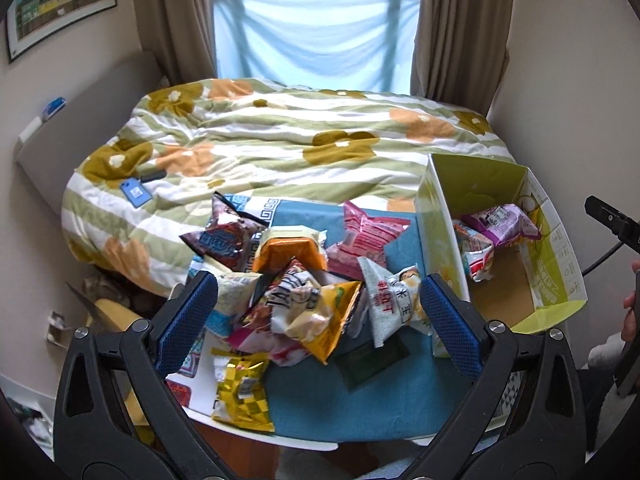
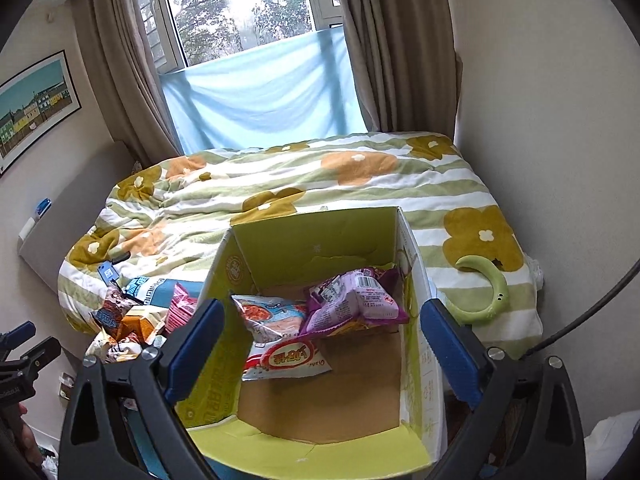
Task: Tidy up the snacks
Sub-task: 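Withdraw both tools from the box back toward the snack pile, then grasp the yellow bag with the left tool while the right tool grasps the large chip bag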
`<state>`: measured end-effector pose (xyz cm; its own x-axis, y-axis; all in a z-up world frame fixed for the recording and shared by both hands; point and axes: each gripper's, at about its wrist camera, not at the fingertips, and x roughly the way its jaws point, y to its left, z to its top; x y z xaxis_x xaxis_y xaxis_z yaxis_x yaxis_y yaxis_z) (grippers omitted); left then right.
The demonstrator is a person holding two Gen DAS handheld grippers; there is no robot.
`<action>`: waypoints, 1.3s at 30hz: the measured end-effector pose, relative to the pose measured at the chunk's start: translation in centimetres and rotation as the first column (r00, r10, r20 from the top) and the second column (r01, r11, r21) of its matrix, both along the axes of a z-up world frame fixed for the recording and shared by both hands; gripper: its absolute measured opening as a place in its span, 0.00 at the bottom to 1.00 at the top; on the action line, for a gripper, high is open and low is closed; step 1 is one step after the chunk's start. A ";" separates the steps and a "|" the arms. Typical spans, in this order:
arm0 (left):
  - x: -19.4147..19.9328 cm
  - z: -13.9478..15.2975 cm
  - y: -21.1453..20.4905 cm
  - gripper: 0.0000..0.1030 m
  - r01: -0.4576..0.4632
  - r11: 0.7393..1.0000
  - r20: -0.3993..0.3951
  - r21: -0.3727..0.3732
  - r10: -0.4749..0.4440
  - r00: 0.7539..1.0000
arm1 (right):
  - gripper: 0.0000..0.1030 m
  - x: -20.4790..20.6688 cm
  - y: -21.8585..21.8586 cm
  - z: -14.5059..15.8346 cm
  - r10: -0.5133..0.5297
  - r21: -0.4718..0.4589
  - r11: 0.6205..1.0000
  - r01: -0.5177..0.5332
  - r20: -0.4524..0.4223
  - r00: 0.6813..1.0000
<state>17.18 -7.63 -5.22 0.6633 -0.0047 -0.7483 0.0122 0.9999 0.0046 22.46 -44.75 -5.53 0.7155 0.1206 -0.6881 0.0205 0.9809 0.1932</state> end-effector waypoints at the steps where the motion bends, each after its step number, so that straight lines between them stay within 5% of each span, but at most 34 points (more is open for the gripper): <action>1: -0.5 -0.1 1.2 0.97 0.001 1.000 -0.004 0.001 -0.001 1.000 | 0.95 -0.6 0.9 0.4 0.001 -0.007 1.000 -0.001 0.008 1.000; 12: -3.7 -3.1 11.5 0.97 0.058 0.997 -0.069 -0.052 -0.062 0.996 | 0.95 -6.4 13.0 0.4 0.025 -0.004 1.000 -0.025 0.006 1.000; 27: -2.4 -12.7 14.7 0.97 0.188 0.972 -0.262 -0.143 -0.221 0.940 | 0.95 -6.7 25.6 -5.0 0.144 0.007 0.990 -0.143 -0.078 0.987; 33: -1.4 -17.4 14.1 0.97 0.127 0.973 -0.346 -0.192 -0.188 0.919 | 0.95 -3.7 27.9 -7.5 0.321 -0.047 0.943 -0.329 -0.132 0.938; 39: -0.5 -21.5 13.4 0.84 0.071 0.977 -0.421 -0.200 -0.151 0.894 | 0.95 0.3 29.2 -11.2 0.461 -0.060 0.873 -0.484 -0.226 0.858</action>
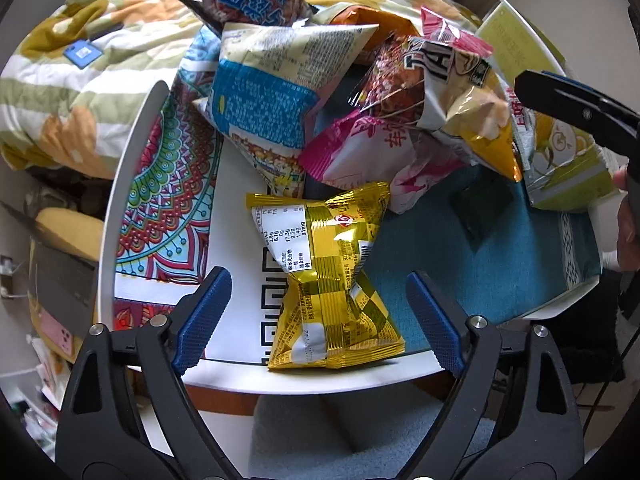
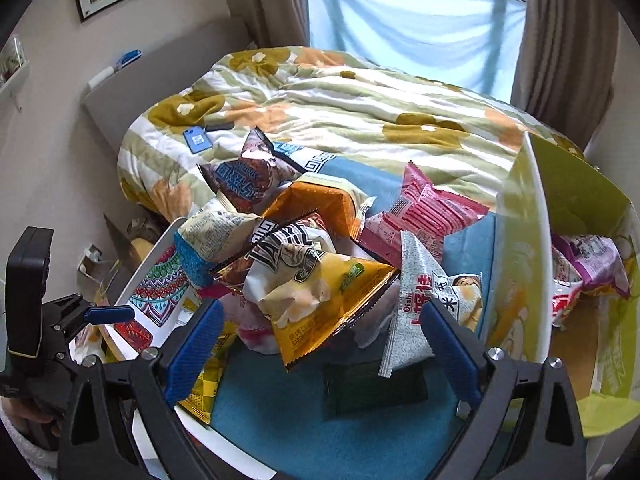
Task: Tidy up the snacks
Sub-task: 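Grasp the yellow bag with the left tool while the right tool grasps the large chip bag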
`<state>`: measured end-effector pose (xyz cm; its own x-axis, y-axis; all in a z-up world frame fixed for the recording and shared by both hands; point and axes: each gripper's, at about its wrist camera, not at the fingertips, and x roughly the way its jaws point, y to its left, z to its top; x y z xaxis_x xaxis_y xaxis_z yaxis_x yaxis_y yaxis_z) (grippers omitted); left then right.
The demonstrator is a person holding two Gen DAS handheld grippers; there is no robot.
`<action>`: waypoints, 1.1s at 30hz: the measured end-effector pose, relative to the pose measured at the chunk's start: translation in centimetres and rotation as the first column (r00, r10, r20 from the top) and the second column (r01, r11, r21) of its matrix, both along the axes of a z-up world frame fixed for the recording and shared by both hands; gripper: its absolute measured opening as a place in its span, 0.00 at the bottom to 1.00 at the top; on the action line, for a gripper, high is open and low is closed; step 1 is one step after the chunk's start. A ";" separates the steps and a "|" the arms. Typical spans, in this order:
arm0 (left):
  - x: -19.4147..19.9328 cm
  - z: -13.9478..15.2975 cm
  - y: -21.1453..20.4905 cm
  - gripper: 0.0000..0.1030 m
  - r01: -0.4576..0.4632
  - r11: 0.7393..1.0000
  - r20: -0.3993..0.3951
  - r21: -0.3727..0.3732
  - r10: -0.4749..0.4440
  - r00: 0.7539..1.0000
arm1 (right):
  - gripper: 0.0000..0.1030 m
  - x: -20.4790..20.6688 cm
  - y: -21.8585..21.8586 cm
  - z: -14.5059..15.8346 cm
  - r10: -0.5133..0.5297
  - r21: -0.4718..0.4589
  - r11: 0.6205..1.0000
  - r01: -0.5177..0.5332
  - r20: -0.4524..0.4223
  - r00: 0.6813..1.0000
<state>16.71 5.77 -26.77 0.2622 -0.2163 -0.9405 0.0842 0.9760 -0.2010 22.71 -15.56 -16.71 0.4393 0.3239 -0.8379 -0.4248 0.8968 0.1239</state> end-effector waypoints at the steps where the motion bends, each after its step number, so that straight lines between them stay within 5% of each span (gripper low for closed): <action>1: 0.1 -0.5 -0.1 0.80 -0.008 1.000 -0.009 -0.001 0.008 1.000 | 0.95 0.6 0.2 -0.4 0.026 -0.005 1.000 -0.026 -0.001 1.000; 13: 0.8 -3.2 -1.2 0.46 -0.043 0.999 -0.051 0.008 0.044 0.998 | 0.95 5.4 4.3 -4.1 0.321 -0.017 0.945 -0.328 -0.157 0.934; 33: 0.3 -1.5 -0.5 0.40 -0.036 0.999 -0.048 0.003 0.036 0.998 | 0.92 6.9 5.8 -7.3 0.403 0.006 0.907 -0.420 -0.296 0.866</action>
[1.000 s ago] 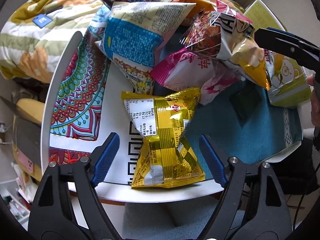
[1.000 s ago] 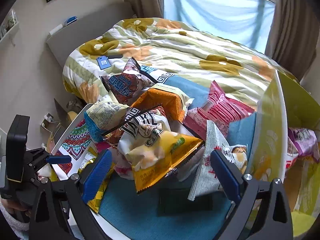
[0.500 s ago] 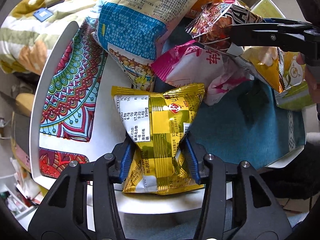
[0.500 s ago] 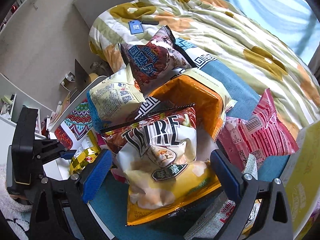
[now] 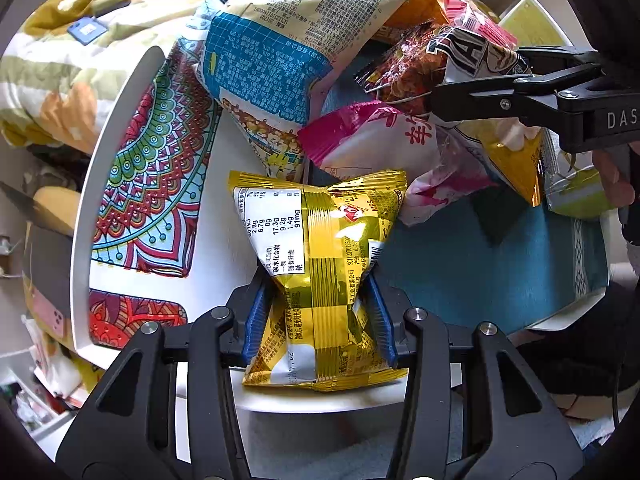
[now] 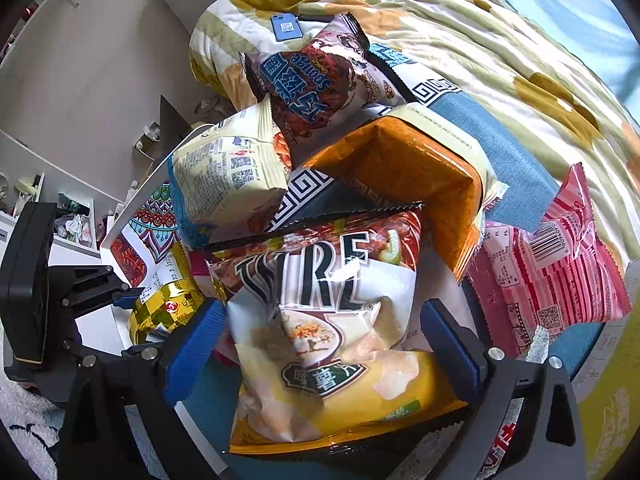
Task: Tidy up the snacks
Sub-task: 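Grasp the yellow bag with the left tool while the right tool grasps the large chip bag, then lower both bags into the cardboard box and open both tools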
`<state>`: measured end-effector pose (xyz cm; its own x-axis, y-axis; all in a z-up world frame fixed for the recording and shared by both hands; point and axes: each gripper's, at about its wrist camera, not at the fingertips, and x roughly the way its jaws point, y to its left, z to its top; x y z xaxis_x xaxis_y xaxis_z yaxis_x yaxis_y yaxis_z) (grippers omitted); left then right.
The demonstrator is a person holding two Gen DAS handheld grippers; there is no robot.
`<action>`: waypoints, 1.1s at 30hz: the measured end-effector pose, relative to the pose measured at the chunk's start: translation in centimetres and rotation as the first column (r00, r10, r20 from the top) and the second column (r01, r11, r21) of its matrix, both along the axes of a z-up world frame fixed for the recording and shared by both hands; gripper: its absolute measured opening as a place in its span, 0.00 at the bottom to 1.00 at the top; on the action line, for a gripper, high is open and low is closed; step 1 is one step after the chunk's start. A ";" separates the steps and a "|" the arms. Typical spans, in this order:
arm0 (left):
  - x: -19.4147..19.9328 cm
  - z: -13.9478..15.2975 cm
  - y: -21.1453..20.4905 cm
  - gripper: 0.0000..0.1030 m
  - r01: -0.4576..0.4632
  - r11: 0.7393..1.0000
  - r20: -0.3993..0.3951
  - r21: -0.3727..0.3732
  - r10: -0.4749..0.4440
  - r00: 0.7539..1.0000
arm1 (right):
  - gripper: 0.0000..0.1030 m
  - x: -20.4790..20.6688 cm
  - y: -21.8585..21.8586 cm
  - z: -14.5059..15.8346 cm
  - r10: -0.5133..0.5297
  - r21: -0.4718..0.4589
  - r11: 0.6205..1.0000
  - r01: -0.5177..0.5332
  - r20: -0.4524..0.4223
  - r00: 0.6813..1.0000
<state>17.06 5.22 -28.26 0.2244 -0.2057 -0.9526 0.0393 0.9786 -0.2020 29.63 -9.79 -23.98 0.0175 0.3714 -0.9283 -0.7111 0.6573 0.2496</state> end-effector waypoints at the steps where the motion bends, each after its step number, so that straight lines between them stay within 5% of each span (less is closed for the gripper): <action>1: 0.4 0.0 0.3 0.40 0.003 1.000 0.003 0.001 -0.003 1.000 | 0.83 -0.1 0.0 0.0 0.002 0.002 1.000 -0.002 0.003 1.000; 7: 0.0 1.0 0.7 0.39 0.020 1.000 0.021 0.005 -0.021 1.000 | 0.67 -0.9 -0.3 1.1 -0.020 -0.007 1.000 0.020 0.054 0.998; 21: -1.7 8.9 0.6 0.36 0.118 0.993 0.166 0.017 -0.119 0.979 | 0.65 -4.2 -2.6 7.9 -0.224 0.095 0.973 0.212 0.152 0.963; 27: -0.7 13.8 -0.2 0.36 0.168 0.986 0.287 0.020 -0.167 0.943 | 0.65 -5.6 -5.0 12.5 -0.400 0.182 0.912 0.368 0.195 0.895; 33: 1.4 18.6 -3.0 0.36 0.221 0.974 0.402 0.058 -0.225 0.887 | 0.65 -6.7 -8.9 16.5 -0.580 0.261 0.809 0.526 0.214 0.786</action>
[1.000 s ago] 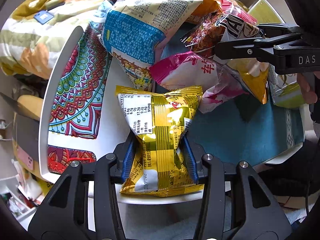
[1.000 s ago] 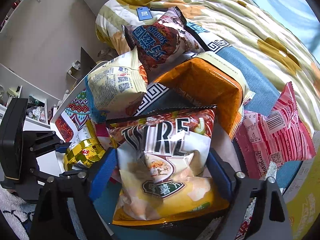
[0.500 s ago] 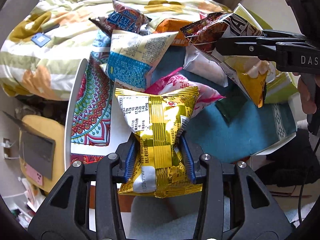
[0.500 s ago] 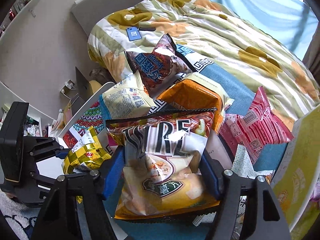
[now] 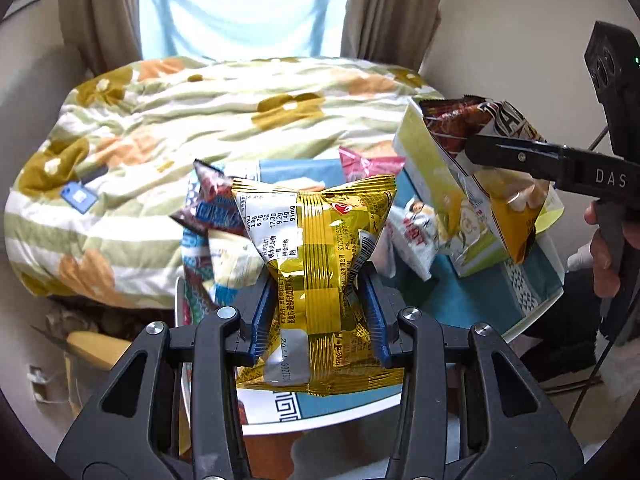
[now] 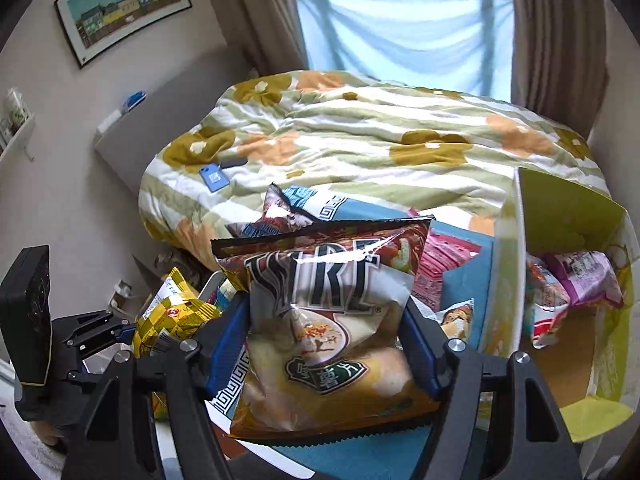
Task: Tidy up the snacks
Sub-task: 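Lower both bags into the cardboard box and open both tools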
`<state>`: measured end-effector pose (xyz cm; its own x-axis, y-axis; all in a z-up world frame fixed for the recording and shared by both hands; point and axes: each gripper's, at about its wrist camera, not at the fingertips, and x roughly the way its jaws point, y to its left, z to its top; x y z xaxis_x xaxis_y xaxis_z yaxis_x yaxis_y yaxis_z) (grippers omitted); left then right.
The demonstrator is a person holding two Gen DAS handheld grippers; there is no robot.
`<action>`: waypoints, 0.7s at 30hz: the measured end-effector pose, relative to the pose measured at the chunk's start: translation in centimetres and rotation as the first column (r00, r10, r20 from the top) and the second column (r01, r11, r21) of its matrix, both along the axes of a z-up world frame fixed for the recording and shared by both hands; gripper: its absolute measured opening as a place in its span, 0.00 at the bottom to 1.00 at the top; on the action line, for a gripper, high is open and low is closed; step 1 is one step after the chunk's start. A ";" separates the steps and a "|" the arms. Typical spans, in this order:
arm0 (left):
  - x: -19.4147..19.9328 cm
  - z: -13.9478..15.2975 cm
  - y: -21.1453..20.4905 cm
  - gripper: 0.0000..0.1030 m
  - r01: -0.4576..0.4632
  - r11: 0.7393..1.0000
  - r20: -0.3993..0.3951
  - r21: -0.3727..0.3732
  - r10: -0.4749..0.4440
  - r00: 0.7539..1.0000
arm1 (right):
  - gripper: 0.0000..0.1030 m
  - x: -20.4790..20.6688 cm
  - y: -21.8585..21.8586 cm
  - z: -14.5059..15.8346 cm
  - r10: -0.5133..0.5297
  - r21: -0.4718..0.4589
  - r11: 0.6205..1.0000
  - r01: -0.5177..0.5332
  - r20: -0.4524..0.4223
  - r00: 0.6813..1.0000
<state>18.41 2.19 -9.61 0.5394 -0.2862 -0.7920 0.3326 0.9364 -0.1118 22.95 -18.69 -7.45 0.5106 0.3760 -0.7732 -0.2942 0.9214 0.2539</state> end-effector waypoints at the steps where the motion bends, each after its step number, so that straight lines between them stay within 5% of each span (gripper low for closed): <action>1: 0.4 0.8 -0.7 0.36 0.010 1.000 0.016 -0.002 -0.010 1.000 | 0.65 -0.2 -0.9 0.5 -0.026 0.010 1.000 0.026 0.009 1.000; 11: 3.7 4.9 -13.9 0.36 0.120 0.993 0.094 -0.016 -0.118 0.989 | 0.65 -2.3 -12.7 4.0 -0.220 0.027 0.976 0.218 0.097 0.971; 21: 6.7 1.4 -28.3 0.36 0.175 0.984 0.021 -0.023 -0.175 0.984 | 0.65 -2.1 -25.0 2.4 -0.311 -0.008 0.950 0.312 0.072 0.948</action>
<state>25.16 -26.16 -8.24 0.4940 -0.3965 -0.7738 0.4933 0.8607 -0.1261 20.85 -43.69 -5.09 0.6520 0.1752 -0.7377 -0.0076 0.9744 0.2246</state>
